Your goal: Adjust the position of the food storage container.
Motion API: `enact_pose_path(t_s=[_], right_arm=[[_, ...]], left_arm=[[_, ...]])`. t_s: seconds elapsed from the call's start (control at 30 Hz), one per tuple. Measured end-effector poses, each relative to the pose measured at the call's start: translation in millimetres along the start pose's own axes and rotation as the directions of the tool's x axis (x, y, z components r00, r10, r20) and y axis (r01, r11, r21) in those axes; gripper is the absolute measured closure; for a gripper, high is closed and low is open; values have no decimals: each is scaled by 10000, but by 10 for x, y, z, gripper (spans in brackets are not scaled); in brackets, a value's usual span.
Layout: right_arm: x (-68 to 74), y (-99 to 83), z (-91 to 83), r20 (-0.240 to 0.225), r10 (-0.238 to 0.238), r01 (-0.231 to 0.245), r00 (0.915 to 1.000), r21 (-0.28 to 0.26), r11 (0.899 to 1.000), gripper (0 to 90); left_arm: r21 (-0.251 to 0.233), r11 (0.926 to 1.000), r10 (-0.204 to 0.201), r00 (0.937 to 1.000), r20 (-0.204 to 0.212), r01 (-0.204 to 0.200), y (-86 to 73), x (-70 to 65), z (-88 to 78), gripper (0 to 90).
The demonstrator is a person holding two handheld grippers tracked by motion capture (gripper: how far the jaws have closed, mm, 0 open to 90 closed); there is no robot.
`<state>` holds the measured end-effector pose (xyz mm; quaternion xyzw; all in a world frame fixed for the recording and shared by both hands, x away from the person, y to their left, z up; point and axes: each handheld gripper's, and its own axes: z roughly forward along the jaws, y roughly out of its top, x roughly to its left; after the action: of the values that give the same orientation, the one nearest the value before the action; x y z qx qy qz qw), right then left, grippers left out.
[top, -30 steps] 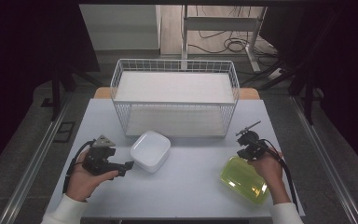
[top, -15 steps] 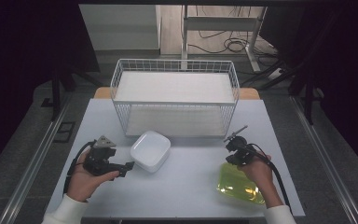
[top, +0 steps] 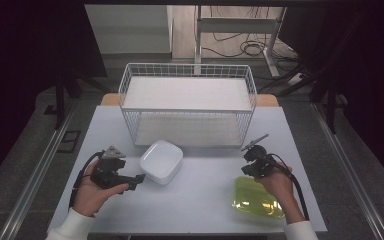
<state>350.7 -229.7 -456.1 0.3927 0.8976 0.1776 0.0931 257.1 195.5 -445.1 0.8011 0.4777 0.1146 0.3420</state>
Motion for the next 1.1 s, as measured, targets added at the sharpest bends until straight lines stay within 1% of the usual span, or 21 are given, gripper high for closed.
enact_pose_path(t_s=[0.1,0.13,0.17,0.2,0.3,0.33,0.37,0.4,0.47,0.5,0.53,0.57,0.6,0.67,0.73,0.8,0.83,0.9,0.97,1.0,1.1], right_arm=[[-68,-81,-179,32,337,-335,9994,-490,9982,893],[-104,-129,-259,167,537,-525,9984,-655,9965,893],[-169,-229,-381,372,852,-818,9957,-858,9929,893],[-169,-229,-381,372,852,-818,9957,-858,9929,893],[-247,-412,-523,471,1394,-1340,9891,-1032,9856,893],[-266,-495,-561,585,1597,-1532,9854,-1018,9829,893],[-314,-698,-618,770,2001,-1937,9767,-833,9775,893],[-314,-698,-618,770,2001,-1937,9767,-833,9775,893],[-361,-849,-649,754,2396,-2338,9679,-786,9691,893],[-392,-948,-663,782,2682,-2622,9602,-790,9618,893],[-407,-1019,-667,842,2874,-2818,9541,-728,9567,893],[-420,-1135,-660,902,3100,-3057,9465,-578,9504,893],[-420,-1135,-660,902,3100,-3057,9465,-578,9504,893],[-422,-1258,-633,913,3273,-3256,9405,-333,9449,893],[-400,-1342,-592,867,3257,-3269,9415,-9,9451,893],[-367,-1379,-557,808,3207,-3229,9437,159,9463,893],[-343,-1375,-546,696,3191,-3213,9452,229,9467,893],[-298,-1341,-539,632,3033,-3054,9508,264,9519,893],[-256,-1299,-525,717,2827,-2859,9565,373,9575,893],[-237,-1278,-516,654,2740,-2769,9595,402,9601,893],[-193,-1224,-481,528,2602,-2624,9641,408,9641,893]], left_arm=[[-156,9999,-8,10000,29,8,9,-22,-38,143],[-169,9999,6,10000,47,-5,11,-21,-41,143],[-164,9999,-14,10000,46,14,9,-22,-40,143],[-148,9999,-24,10000,48,25,7,-23,-37,143],[-53,10000,-27,10000,41,27,-4,-20,-13,143],[-29,10000,-33,10000,43,33,-6,-24,-3,143],[22,10000,-4,10000,50,4,-8,-28,5,143],[30,10000,-8,10000,52,8,-8,-34,9,143],[52,10000,47,10000,83,-47,-6,-60,18,143],[46,10000,69,9999,109,-69,-4,-73,19,142],[42,9999,102,9999,119,-103,-2,-81,19,142],[45,9999,138,9998,155,-139,1,-91,18,143],[35,9999,145,9997,172,-146,3,-98,18,143],[29,9999,137,9997,190,-137,4,-99,19,142],[30,9999,106,9997,205,-107,-1,-91,23,142],[70,9999,91,9998,187,-93,-9,-87,32,142],[109,9999,124,9998,162,-126,-12,-85,35,142],[120,9998,132,9998,156,-134,-16,-89,36,142],[107,9998,142,9998,155,-143,-16,-92,27,142],[99,9999,139,9998,152,-140,-16,-92,21,142],[103,9999,102,9999,132,-104,-23,-88,23,142]])
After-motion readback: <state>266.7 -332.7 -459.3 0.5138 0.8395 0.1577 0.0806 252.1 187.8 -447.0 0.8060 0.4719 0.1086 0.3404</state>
